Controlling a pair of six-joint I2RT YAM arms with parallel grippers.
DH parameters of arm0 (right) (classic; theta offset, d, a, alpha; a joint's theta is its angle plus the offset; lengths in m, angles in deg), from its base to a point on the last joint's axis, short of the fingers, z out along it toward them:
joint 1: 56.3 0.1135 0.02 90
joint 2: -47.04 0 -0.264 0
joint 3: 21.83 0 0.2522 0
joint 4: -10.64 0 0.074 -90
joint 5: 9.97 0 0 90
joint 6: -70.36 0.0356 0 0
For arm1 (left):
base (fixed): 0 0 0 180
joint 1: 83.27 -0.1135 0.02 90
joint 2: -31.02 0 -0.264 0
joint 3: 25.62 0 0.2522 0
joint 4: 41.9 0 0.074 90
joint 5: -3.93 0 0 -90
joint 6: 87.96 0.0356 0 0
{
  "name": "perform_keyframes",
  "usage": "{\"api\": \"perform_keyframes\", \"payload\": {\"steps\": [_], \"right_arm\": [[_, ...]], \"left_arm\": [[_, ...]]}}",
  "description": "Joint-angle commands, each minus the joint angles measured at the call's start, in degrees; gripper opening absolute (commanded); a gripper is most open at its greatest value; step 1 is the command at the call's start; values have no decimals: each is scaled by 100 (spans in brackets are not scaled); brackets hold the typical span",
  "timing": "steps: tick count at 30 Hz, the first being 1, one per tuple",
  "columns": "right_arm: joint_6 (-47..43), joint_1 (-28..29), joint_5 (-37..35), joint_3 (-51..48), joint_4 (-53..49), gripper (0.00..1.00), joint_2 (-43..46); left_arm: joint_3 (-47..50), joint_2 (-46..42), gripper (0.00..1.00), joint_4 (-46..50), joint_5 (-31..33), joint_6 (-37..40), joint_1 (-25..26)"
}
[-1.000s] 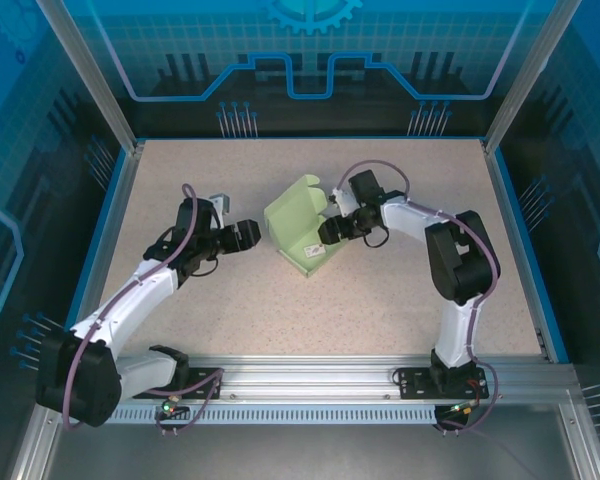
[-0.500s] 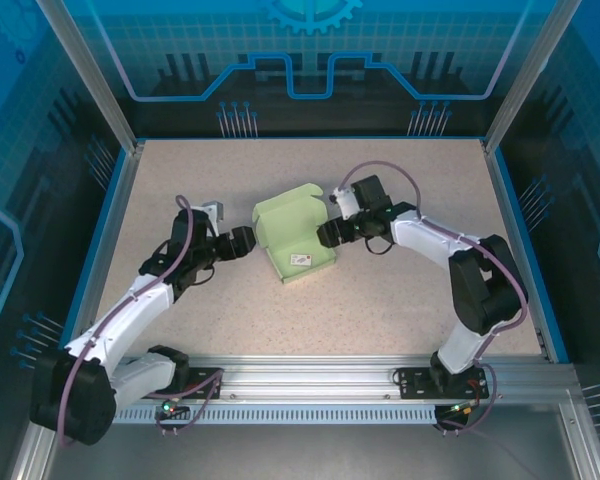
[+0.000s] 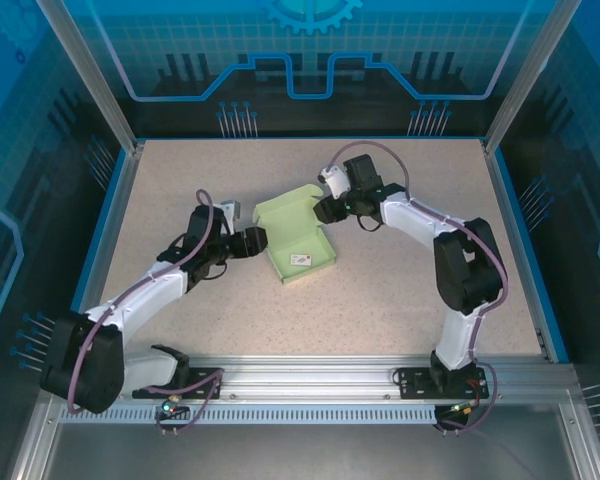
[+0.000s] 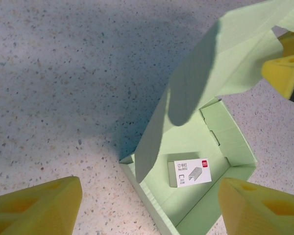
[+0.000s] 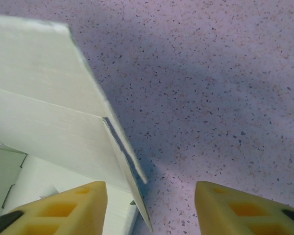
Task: Fold the paper box
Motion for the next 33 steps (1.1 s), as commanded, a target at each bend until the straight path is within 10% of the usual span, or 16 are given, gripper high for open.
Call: {"api": "perform_keyframes", "payload": {"steps": [1, 33], "right_arm": [[-216, 38, 157, 256, -104, 44, -160], [200, 431, -671, 363, -465, 6, -15]], "left_arm": [[-262, 149, 71, -57, -5, 217, 63], [-1200, 1375, 11, -53, 574, 443, 356]]}}
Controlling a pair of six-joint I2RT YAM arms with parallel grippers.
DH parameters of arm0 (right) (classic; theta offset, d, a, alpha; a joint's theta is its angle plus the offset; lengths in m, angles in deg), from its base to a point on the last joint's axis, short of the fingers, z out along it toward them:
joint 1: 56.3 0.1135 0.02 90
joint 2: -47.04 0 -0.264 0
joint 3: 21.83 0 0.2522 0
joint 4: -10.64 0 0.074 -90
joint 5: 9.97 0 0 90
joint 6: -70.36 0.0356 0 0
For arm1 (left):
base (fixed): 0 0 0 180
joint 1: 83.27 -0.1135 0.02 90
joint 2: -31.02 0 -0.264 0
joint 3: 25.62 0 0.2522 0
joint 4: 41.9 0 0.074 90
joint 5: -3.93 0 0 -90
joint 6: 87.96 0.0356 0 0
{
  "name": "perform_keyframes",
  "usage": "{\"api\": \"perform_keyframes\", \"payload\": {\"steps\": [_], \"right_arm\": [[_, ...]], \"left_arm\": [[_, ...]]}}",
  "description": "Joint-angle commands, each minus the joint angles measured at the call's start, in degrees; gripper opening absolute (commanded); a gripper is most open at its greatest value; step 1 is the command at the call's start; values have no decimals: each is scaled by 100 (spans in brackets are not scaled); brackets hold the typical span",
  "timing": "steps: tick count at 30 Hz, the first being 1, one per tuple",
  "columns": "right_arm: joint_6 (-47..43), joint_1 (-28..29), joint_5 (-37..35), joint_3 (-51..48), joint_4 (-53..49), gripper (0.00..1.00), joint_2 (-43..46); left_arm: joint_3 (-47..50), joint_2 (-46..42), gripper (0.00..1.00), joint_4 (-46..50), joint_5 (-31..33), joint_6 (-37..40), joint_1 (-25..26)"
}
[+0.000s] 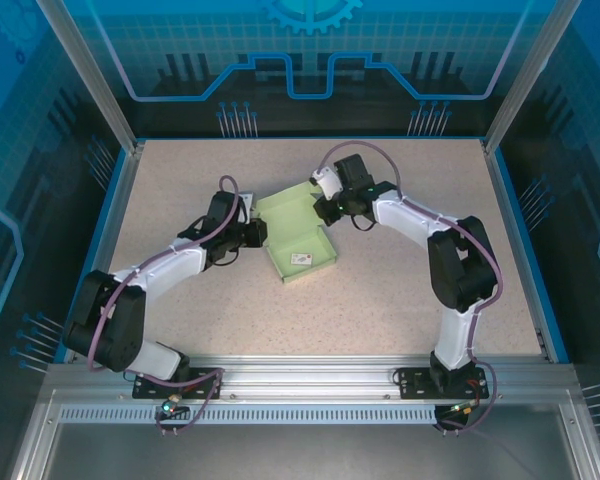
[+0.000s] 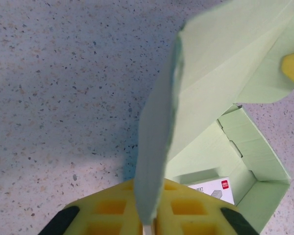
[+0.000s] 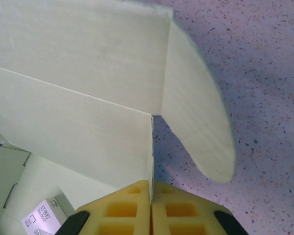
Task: Fold the paper box
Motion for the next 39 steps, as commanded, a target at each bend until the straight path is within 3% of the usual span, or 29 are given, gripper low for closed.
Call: {"api": "perform_keyframes", "payload": {"steps": [1, 11, 18, 27, 39], "right_arm": [[348, 233, -528, 67, -228, 5, 174], [1673, 547, -2706, -149, -529, 1, 648], [2090, 604, -3388, -395, -132, 1, 730], [2167, 569, -3395, -1000, 1175, 2, 736], [1924, 560, -3089, -2004, 3069, 2, 933]], "left_arm": [[-338, 122, 9, -100, 274, -61, 150], [-1133, 716, 3, -207, 1374, -526, 765], [-1777, 1372, 2, -365, 2169, -749, 1068], [-1697, 1643, 0, -1061, 3125, -855, 1514], [-704, 1537, 0, -2666, 3805, -337, 1982]]}}
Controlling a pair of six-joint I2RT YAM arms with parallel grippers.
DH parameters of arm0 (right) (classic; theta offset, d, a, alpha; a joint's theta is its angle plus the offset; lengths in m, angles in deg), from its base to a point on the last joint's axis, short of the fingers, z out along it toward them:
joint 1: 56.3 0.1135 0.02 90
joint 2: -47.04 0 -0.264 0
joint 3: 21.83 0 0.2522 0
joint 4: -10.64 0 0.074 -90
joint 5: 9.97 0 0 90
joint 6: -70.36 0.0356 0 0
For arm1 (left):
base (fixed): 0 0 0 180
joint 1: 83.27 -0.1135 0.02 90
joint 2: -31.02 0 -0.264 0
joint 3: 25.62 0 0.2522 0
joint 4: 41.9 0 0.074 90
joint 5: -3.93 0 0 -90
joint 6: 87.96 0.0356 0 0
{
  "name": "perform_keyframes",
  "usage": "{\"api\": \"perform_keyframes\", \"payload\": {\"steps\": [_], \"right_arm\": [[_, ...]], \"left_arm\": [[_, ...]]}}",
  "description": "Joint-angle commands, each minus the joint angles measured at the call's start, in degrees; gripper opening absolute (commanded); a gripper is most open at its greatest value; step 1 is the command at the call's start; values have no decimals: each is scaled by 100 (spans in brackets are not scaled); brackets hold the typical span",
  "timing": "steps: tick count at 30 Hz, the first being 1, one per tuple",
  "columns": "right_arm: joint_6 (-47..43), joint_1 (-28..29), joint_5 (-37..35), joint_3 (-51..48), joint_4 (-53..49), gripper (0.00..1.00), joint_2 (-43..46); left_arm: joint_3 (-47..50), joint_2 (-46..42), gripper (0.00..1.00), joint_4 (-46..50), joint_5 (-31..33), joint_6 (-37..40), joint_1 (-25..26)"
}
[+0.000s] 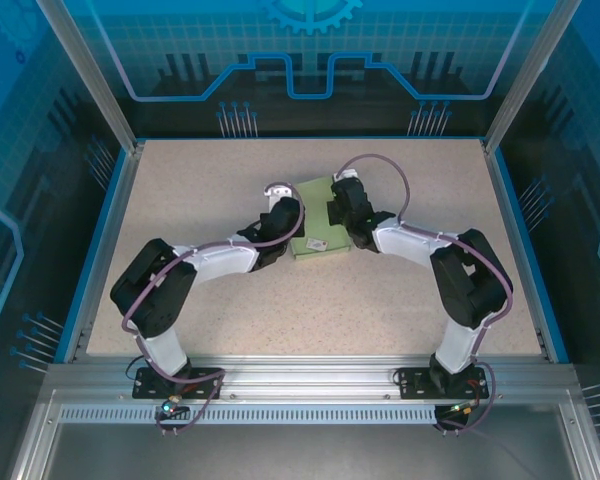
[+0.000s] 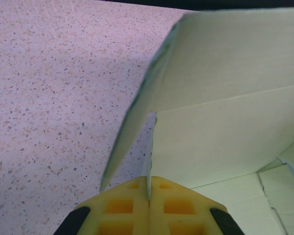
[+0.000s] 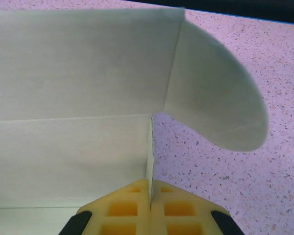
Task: Fold the paper box
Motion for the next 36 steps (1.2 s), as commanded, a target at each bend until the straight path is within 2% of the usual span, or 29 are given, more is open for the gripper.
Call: {"api": "perform_keyframes", "payload": {"steps": [1, 8, 14, 24, 36], "right_arm": [[-123, 93, 396, -262, 805, 2, 232], [-190, 110, 605, -834, 1638, 3, 413], [-144, 194, 649, -1194, 1899, 6, 569], [153, 301, 471, -1784, 1955, 9, 746], [911, 509, 95, -2128, 1507, 9, 978]], "left_arm": [[233, -115, 0, -1144, 195, 319, 218], [922, -87, 0, -2021, 342, 591, 451], [1135, -8, 0, -2079, 373, 648, 587], [1356, 19, 0, -2233, 573, 851, 714], [1570, 71, 0, -2320, 760, 906, 944]]}}
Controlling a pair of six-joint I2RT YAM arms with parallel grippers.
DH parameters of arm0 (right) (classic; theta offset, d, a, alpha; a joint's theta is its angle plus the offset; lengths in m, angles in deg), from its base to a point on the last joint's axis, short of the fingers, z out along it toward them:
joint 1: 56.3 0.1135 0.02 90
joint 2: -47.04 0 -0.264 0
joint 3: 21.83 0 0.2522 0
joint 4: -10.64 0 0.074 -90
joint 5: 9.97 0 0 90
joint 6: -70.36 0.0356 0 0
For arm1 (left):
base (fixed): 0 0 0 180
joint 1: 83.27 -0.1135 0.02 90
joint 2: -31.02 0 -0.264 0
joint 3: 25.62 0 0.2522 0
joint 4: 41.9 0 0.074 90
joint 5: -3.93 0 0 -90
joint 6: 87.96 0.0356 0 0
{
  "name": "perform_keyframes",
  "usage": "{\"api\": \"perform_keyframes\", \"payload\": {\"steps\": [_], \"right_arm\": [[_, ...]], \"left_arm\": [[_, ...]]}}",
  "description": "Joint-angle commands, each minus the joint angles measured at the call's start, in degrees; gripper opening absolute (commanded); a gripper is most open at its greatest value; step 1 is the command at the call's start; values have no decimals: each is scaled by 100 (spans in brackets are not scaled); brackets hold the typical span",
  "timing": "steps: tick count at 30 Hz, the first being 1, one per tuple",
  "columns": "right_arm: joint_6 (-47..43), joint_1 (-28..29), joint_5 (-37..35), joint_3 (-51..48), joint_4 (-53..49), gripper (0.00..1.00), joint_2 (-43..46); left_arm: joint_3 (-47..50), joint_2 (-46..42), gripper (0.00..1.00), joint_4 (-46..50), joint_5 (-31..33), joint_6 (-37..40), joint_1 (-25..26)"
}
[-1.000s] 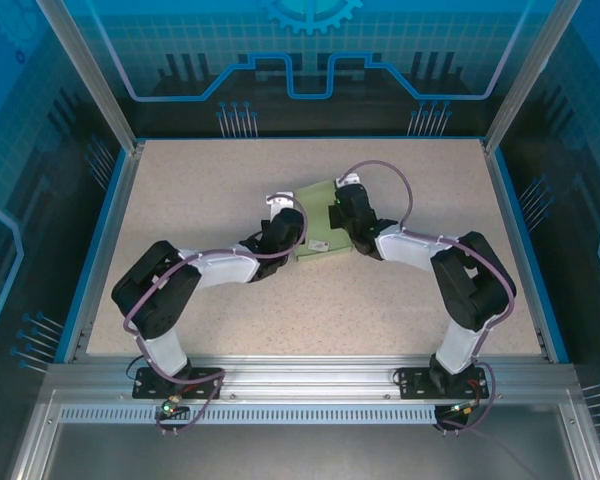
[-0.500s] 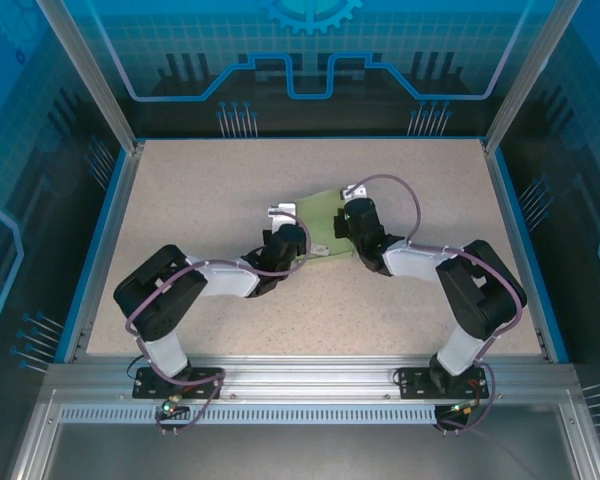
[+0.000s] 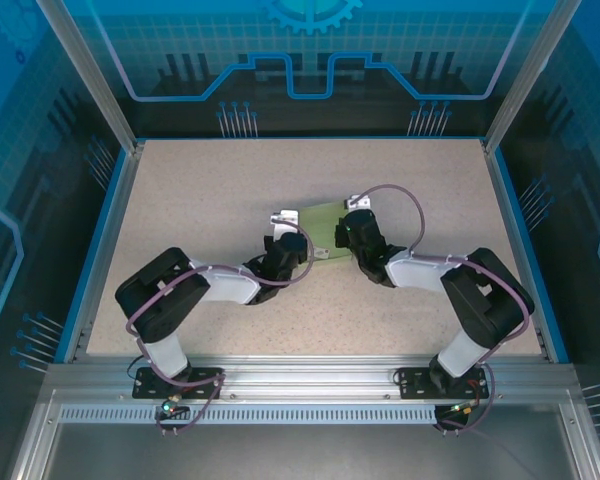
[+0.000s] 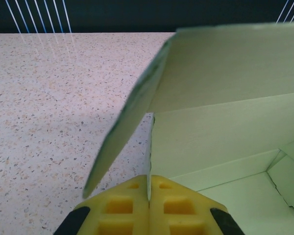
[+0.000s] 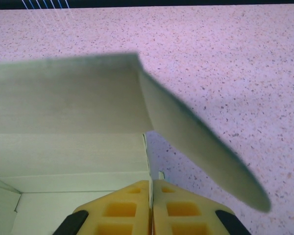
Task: Fold the paper box
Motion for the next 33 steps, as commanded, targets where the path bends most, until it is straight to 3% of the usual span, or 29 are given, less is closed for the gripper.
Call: {"api": "perform_keyframes", "payload": {"steps": [1, 21, 33], "right_arm": [[301, 252, 102, -167, -241, 9, 127], [50, 536, -490, -912, 278, 6, 233], [65, 754, -1000, -967, 141, 4, 290]], "left_arm": [[157, 72, 0, 22, -234, 124, 205], [664, 3, 8, -165, -71, -11, 386], [779, -324, 28, 159, -132, -183, 429]]}}
